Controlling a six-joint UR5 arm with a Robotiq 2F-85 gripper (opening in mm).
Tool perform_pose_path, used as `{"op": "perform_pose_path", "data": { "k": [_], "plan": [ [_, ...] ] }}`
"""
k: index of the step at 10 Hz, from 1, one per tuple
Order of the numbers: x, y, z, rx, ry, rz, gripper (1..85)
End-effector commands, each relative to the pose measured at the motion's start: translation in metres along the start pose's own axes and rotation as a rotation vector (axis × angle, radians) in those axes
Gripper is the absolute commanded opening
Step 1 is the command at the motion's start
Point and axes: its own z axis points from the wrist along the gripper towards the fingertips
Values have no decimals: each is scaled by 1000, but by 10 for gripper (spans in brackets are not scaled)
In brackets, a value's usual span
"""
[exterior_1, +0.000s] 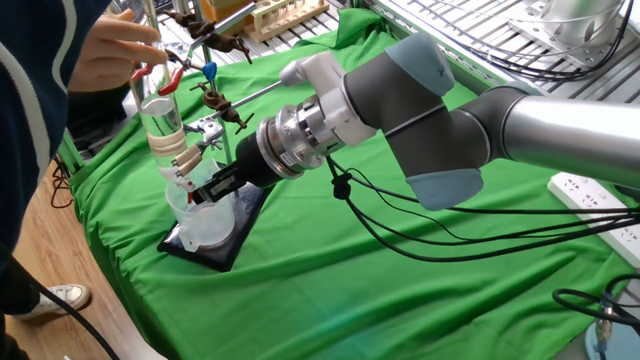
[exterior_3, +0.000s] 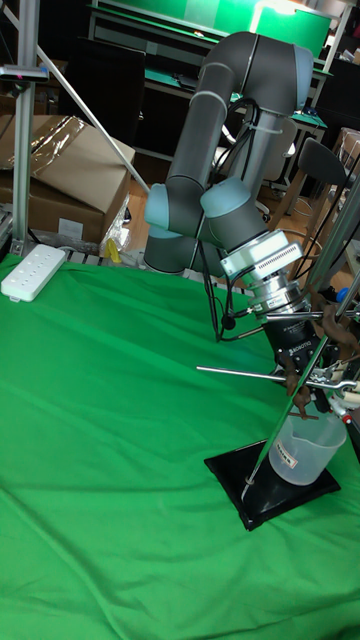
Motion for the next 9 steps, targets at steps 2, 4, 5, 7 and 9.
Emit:
{"op": "perform_pose_path", "data": {
  "k": [2,4,5,7,9],
  "plan": [
    [-5,-14,-2,24,-5,-54,13],
    [-4,-12,-2,-15,-4,-96,13],
    [-5,-11,-4,-22,-3,-119,13],
    [-7,-1,-4,-58,-17,-174,13],
    [-5,1,-4,-63,-14,-232,13]
  ]
}}
